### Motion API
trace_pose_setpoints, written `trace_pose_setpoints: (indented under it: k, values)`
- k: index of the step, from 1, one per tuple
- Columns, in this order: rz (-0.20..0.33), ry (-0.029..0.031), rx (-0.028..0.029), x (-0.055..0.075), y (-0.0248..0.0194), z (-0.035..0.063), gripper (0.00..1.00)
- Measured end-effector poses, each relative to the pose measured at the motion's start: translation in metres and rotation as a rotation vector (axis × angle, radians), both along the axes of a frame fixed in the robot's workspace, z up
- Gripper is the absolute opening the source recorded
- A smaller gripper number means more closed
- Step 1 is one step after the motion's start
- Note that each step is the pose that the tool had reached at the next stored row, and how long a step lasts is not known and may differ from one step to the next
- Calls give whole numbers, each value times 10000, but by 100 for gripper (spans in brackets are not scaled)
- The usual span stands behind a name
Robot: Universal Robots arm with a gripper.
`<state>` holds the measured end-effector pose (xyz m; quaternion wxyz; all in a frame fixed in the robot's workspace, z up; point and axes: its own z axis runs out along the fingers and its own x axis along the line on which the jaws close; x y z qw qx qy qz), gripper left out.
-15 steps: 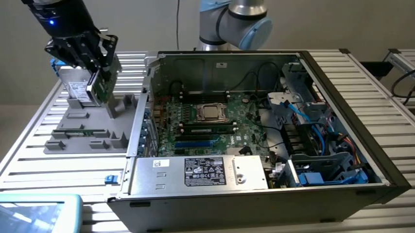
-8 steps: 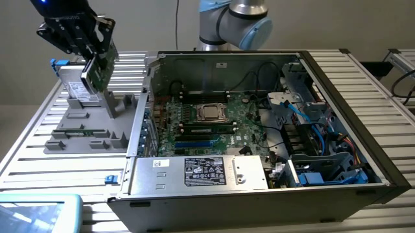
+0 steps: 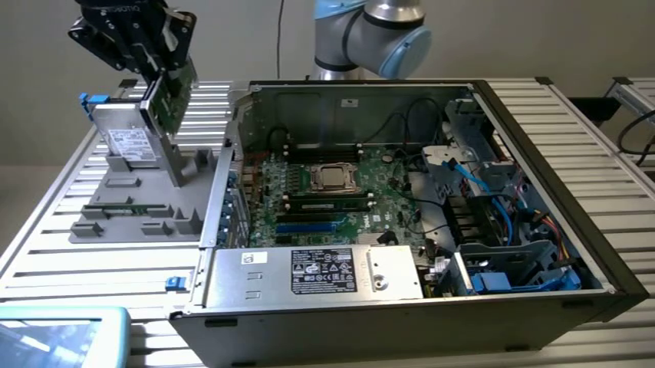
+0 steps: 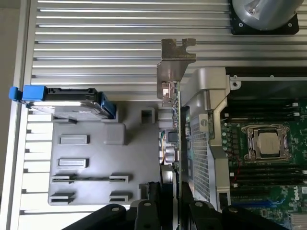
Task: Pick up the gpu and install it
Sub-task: 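Pick up the gpu and move the gpu toward the slot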
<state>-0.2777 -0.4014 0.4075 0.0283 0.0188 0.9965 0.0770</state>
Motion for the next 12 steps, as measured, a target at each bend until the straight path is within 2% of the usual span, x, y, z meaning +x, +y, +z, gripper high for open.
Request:
trace_pose_setpoints:
  k: [12]
  values:
    - [-2, 17, 0, 343, 0, 21, 28]
